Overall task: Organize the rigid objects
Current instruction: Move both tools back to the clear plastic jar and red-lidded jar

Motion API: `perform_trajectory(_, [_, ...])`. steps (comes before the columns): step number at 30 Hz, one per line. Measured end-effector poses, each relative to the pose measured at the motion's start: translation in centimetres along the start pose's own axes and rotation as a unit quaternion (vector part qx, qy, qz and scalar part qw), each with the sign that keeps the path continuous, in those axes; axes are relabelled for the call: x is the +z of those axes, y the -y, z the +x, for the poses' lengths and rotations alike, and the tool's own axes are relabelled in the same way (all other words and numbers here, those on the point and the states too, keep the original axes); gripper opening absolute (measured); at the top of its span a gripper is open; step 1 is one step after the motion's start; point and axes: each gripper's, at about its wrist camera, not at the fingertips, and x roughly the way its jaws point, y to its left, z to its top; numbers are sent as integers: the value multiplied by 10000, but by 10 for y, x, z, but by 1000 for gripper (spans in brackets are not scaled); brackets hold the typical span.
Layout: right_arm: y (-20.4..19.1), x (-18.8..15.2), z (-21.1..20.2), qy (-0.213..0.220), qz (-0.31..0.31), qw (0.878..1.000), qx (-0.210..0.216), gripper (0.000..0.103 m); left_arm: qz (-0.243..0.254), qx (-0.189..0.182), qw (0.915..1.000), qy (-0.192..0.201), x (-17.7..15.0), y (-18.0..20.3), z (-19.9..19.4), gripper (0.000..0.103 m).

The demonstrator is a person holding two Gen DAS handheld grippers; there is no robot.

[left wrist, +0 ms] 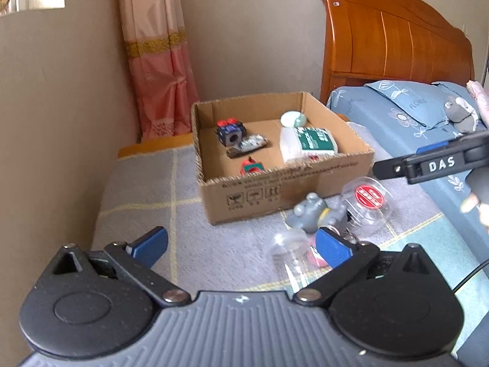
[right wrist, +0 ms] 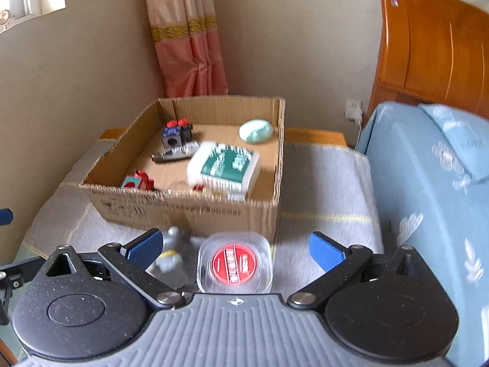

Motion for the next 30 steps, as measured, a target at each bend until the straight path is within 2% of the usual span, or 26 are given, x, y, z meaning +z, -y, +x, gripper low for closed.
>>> perform_trajectory(5, [3, -12, 25, -234, 129, 9996, -33, 103, -138, -113, 9995, -260, -10, 6, 17, 102])
perform_trajectory(9, [4, -13, 43, -320, 172, 9993, -89, 103, -93, -50, 9988, -487, -19, 13, 33, 102])
perform_trajectory(16, [4, -3, 70, -453, 240, 9985, -191, 103, 35, -409, 9965, -724, -33, 25, 52, 102])
perform_trajectory(19, [5, -3, 82, -534, 276, 9979, -233, 103, 121, -455, 9957, -798, -37, 28, 58, 102])
perform_trajectory(24, [9, -10, 95, -735, 343, 9963, -267, 103, 108, -454, 9945, -937, -43, 25, 64, 102])
perform_trajectory(30, [20, -28, 89, -839, 447, 9951, -290, 103, 92, -264, 9946, -1002, -48, 12, 64, 102])
